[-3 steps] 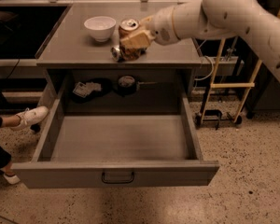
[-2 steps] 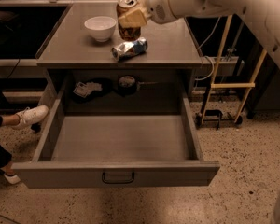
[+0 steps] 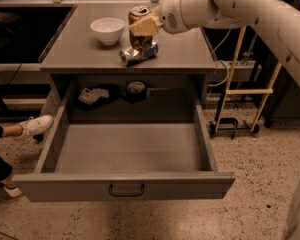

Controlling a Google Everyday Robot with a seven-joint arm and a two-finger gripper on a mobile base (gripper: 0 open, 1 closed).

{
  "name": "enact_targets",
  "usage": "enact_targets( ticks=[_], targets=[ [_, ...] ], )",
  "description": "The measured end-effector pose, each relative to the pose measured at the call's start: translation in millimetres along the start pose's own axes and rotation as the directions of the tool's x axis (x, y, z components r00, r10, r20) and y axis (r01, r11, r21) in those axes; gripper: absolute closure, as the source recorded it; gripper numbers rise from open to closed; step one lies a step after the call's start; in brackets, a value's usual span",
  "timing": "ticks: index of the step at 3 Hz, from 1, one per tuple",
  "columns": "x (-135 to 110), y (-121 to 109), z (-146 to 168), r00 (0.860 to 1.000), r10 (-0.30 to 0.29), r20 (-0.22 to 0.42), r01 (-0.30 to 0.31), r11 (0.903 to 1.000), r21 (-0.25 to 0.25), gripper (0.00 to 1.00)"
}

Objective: Pick orange can from top drawer and place on counter

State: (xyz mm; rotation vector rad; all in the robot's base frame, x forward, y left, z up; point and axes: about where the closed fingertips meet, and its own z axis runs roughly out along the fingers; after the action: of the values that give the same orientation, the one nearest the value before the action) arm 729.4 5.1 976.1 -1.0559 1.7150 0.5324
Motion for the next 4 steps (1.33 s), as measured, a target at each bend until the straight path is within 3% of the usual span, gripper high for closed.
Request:
enact_targets(
  ticks=[1,2,3,4],
  targets=[
    [41.3,-51.5,-10.8,0.996,0.084,-0.017,-0.08,0.9853,0.151,1.0],
    [63.3,-119.2,-27.6,0.991,0.135,0.014,-0.132,0.9301,0.343,1.0],
    [78.1,-171.0,-36.5,0.984,0.173,0.036,-0.17,0.8733,0.457,1.0],
    [96.8,-203.9,-27.3,0.975,0.22,0.014,-0.199,0.8509,0.486,1.0]
  ],
)
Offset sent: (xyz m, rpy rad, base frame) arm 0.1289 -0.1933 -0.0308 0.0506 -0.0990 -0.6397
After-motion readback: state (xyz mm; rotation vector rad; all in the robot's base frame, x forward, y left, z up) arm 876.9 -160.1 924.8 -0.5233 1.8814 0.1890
